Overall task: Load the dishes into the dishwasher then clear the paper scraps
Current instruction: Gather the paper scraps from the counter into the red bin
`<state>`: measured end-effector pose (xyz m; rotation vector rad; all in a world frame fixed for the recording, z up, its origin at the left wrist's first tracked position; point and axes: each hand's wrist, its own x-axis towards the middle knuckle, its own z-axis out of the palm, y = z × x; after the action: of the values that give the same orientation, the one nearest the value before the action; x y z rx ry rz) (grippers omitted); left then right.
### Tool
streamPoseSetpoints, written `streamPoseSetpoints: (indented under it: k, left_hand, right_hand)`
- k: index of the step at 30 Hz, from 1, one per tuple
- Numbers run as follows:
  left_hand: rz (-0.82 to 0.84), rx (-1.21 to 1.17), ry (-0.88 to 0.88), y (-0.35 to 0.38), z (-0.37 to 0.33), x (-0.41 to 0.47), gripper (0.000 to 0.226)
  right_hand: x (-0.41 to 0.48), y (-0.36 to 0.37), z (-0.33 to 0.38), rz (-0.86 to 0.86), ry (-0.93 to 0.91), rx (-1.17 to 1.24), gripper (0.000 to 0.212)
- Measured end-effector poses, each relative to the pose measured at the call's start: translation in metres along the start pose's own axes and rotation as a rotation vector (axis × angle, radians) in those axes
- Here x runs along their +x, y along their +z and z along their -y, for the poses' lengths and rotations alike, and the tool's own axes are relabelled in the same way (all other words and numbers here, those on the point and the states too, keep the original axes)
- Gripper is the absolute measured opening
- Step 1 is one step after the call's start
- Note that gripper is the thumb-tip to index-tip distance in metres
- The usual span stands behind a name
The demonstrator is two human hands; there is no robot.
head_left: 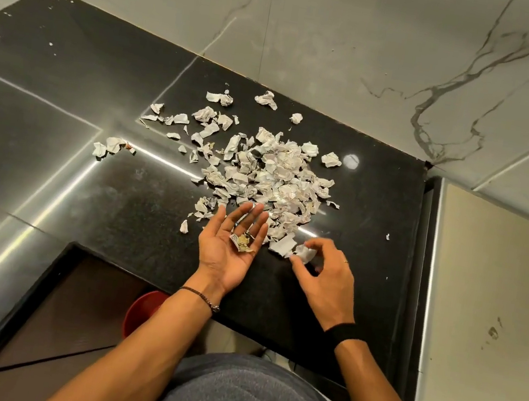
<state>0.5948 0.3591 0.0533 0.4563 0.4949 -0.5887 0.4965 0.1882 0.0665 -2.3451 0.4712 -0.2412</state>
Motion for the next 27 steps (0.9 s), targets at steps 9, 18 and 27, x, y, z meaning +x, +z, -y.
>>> streamPoseSetpoints:
  k: [9,18,27]
  left_hand:
    - [0.028,0.068,-0.118,0.005,0.006,0.002,0.055]
    - [0.057,0.027,-0.124,-0.005,-0.008,-0.007,0.049]
    - [0.011,0.107,-0.061,-0.007,-0.009,-0.009,0.052]
  right_hand:
    - [0.000,0.012,0.069,0.104,-0.170,0.187,0.052]
    - [0.011,0.026,0.006,0.070,-0.016,-0.295,0.039]
    - [0.004,0.015,0.008,-0.083,-0.054,-0.096,0.033]
